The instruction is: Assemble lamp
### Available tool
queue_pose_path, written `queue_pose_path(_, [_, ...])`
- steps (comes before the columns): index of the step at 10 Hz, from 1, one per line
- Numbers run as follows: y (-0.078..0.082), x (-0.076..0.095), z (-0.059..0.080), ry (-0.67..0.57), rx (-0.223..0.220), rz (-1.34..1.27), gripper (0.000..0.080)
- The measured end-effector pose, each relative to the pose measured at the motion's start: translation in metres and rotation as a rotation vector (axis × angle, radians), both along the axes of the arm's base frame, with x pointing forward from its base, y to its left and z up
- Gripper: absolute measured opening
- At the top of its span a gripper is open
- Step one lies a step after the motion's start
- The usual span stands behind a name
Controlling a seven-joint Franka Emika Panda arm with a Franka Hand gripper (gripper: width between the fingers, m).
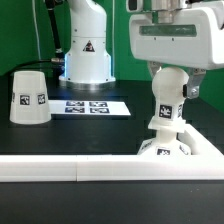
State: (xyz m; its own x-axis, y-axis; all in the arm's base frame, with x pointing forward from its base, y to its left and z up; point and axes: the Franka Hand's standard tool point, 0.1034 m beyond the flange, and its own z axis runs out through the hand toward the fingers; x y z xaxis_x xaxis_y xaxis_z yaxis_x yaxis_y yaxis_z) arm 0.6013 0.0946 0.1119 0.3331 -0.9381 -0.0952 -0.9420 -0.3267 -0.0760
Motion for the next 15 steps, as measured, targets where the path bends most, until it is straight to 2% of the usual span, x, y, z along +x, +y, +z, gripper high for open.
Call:
queue_pose_path(3, [0.006, -0.005, 0.003, -0.013, -0.009, 0.129, 0.0698])
queue_pose_path(7, [0.028, -0.045, 0.01, -0.018, -0.026, 0.368, 0.0699])
queue_pose_path(11, [0.028, -0.044, 0.009, -0.018, -0.022, 0.364, 0.0699])
queue_pose_path(13, [0.025, -0.051, 0.012, -0.029, -0.039, 0.56, 0.0699])
queue_pose_path(15, [0.0, -0.068, 0.008, -0.032, -0.039, 0.699, 0.0699])
